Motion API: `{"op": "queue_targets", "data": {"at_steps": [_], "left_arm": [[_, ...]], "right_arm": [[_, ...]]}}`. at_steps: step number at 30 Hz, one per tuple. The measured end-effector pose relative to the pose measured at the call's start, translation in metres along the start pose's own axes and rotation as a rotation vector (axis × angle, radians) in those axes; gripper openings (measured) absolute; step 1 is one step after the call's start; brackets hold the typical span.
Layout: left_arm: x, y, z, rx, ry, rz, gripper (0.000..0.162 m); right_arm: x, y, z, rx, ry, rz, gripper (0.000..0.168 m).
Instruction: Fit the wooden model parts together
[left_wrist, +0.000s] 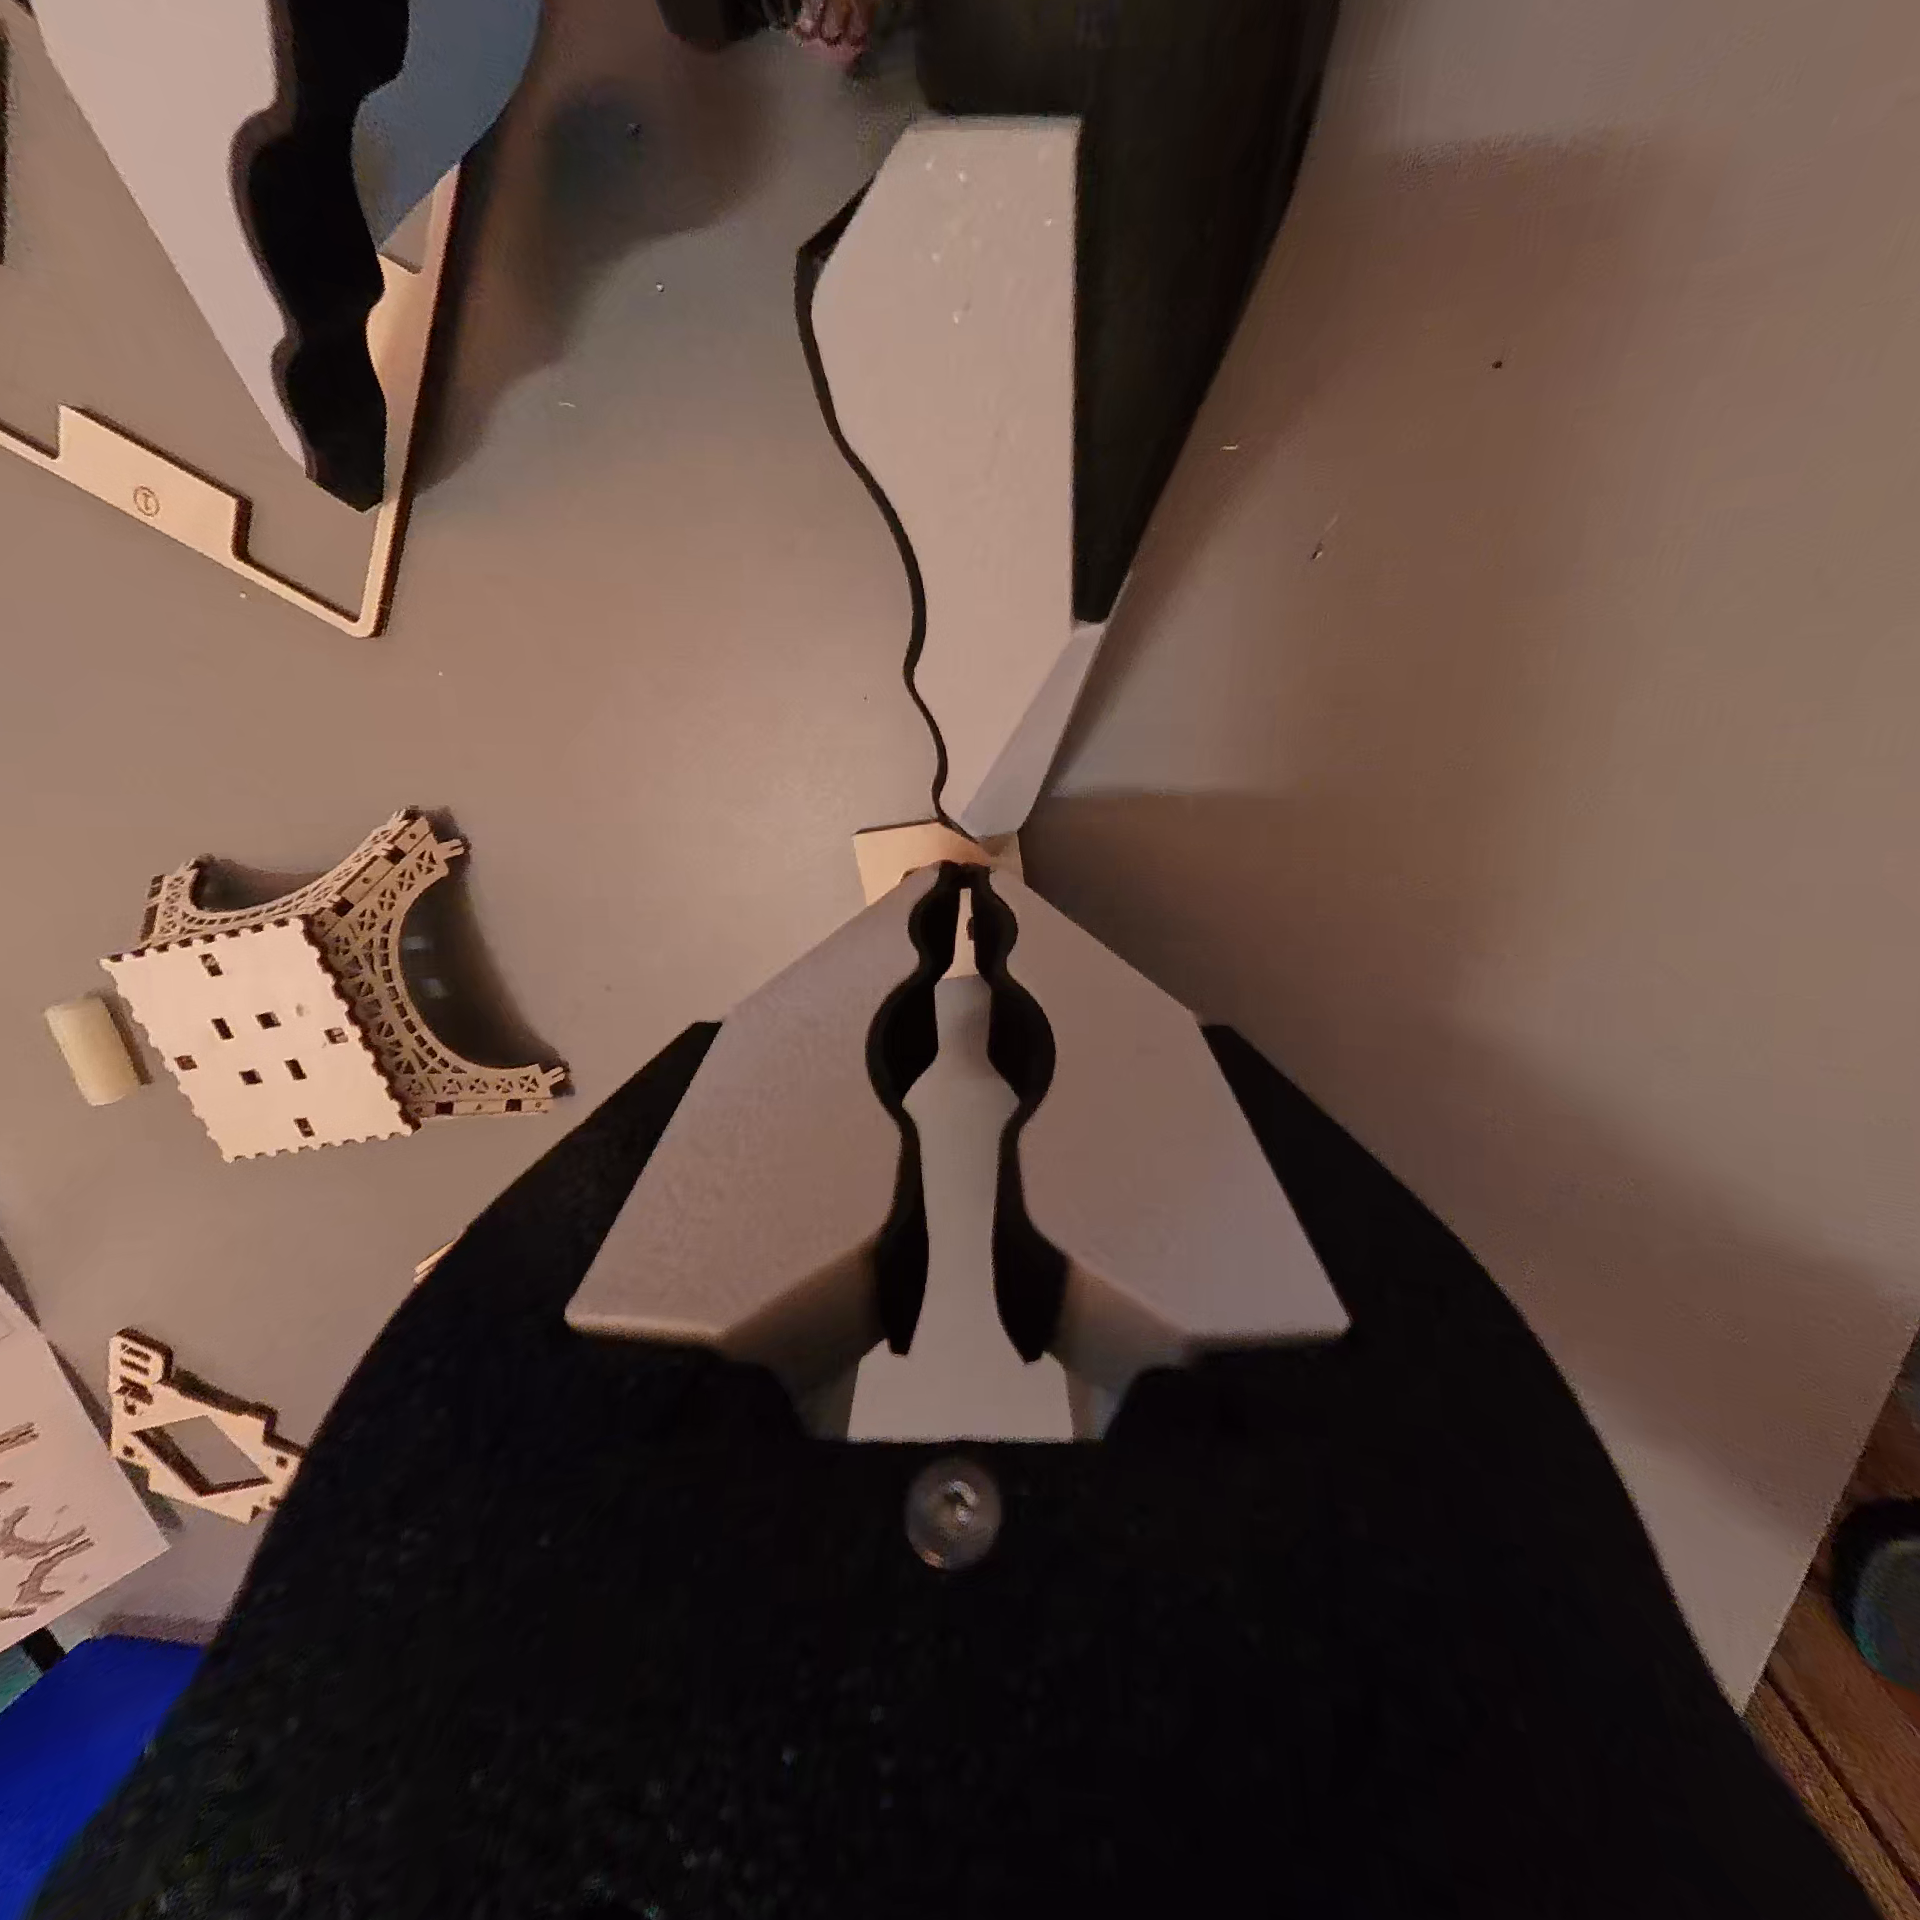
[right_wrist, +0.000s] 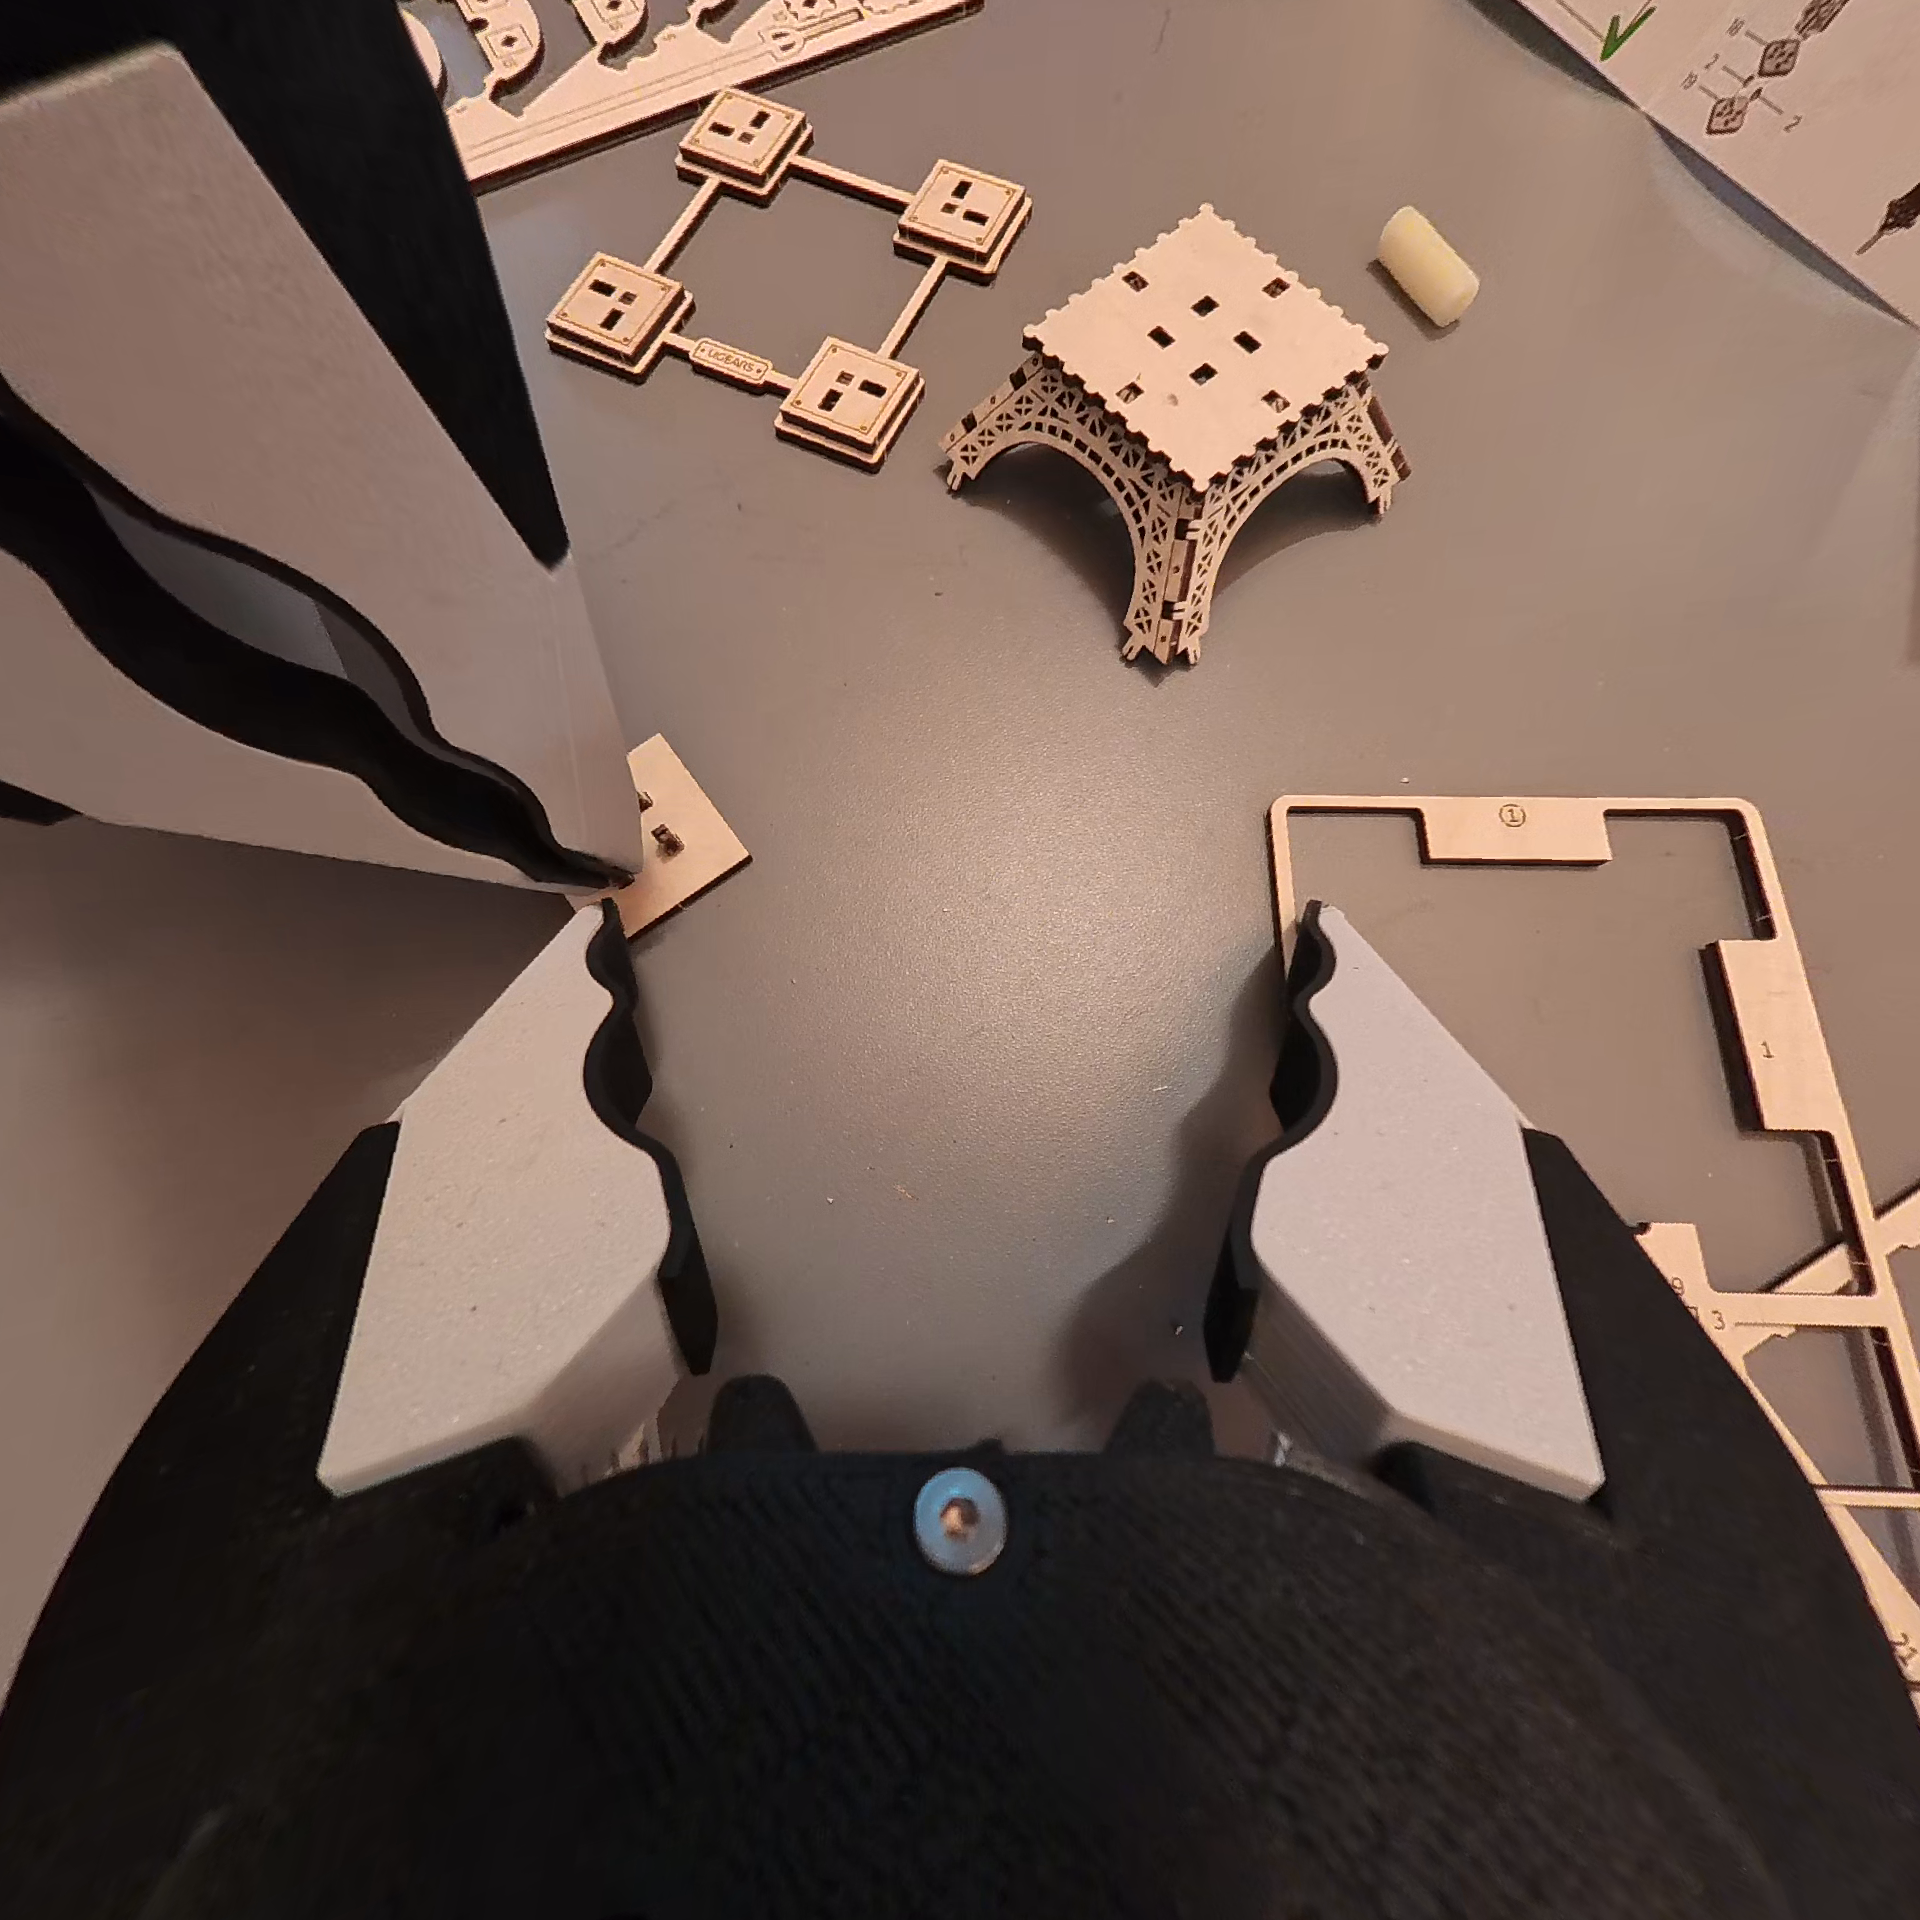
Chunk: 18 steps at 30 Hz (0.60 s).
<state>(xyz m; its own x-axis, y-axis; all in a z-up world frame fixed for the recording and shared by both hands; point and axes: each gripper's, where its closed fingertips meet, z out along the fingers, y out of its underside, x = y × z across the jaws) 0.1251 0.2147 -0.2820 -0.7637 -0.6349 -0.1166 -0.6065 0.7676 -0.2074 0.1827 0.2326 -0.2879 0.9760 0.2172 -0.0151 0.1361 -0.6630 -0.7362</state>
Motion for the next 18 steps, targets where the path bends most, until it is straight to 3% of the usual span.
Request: {"op": "queue_targets", "data": {"at_steps": [12,16,18], "left_arm": [[0.0,-0.001,0.0,0.024,0.002,0.009,0.0],[0.004,-0.016,-0.02,0.191,0.032,-0.037,0.016],[0.002,-0.022,-0.039,0.27,0.009,-0.061,0.014]], "right_arm": [[0.0,0.0,0.0,0.0,0.001,-0.001,0.122],[0.0,0.0,0.0,0.0,0.0,-0.001,0.122],[0.0,0.0,0.0,0.0,0.0,-0.001,0.122]]}}
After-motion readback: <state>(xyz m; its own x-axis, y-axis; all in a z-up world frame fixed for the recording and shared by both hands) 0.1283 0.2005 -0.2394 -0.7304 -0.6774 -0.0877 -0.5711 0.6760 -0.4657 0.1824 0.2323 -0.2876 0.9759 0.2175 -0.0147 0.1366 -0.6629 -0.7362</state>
